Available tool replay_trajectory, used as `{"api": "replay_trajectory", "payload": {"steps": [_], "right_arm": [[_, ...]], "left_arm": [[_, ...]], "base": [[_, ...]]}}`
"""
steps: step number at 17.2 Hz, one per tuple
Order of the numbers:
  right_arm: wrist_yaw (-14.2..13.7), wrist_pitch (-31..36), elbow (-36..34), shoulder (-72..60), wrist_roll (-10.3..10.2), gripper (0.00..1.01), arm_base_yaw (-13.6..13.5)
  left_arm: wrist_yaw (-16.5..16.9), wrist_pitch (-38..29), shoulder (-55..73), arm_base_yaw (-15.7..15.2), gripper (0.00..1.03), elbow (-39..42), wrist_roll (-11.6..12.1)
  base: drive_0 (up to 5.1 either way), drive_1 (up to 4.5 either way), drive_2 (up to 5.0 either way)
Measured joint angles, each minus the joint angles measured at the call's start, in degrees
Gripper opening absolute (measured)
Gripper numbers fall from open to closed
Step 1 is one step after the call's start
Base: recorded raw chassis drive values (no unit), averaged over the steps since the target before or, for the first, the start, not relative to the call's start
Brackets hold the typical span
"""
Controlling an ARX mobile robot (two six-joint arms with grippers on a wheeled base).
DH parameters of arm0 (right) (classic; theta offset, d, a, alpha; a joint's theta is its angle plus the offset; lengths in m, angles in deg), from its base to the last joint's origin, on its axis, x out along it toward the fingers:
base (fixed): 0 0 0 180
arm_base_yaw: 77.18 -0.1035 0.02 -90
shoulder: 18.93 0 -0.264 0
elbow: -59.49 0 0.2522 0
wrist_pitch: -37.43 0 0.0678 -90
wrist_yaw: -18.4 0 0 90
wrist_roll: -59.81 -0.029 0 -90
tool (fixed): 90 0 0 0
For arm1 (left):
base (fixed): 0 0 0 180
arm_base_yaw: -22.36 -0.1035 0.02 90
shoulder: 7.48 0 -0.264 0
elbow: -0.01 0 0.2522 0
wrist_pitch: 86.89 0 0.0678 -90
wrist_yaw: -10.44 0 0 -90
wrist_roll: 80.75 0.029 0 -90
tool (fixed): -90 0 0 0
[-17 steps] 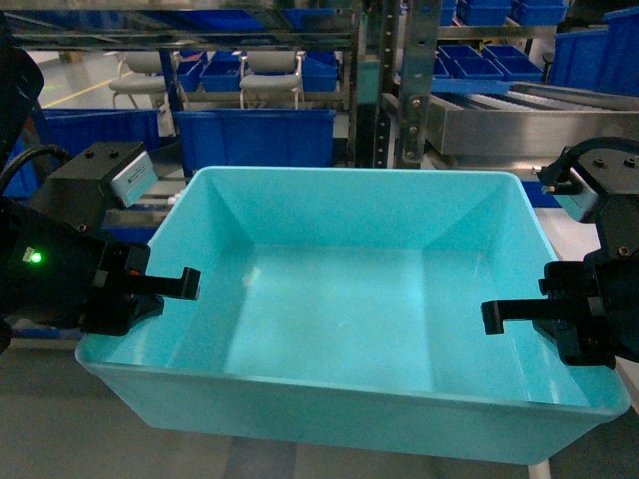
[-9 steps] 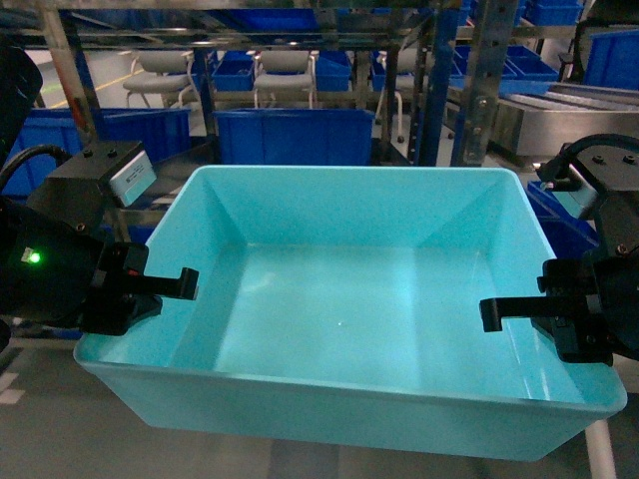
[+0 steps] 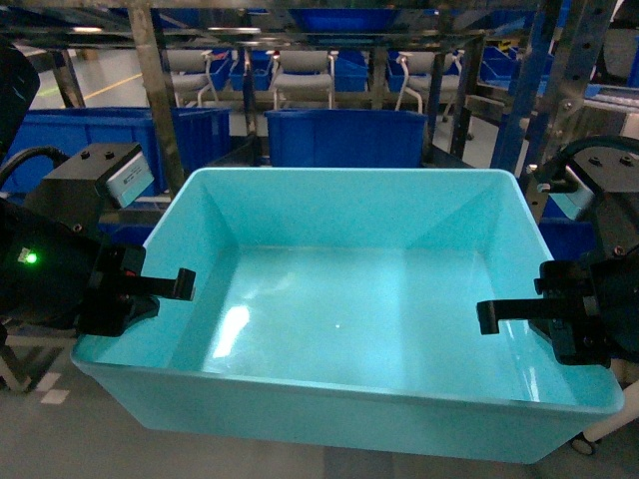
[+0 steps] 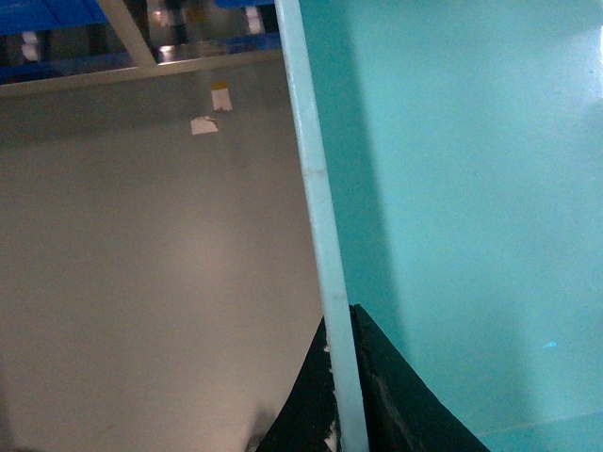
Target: Organize blue bins on left shelf correctly
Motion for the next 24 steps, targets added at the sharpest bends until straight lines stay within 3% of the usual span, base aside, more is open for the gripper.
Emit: {"api": "replay_trajectory", "payload": {"steps": [24], "right_arm": [[0.0, -0.17, 0.0, 0.11, -0.37, 0.02, 0.07]], "left_arm": [[0.0, -0.15, -0.11, 0.17, 0.02, 0.17, 0.0]], "base": [[0.0, 4.25, -4.3]]}}
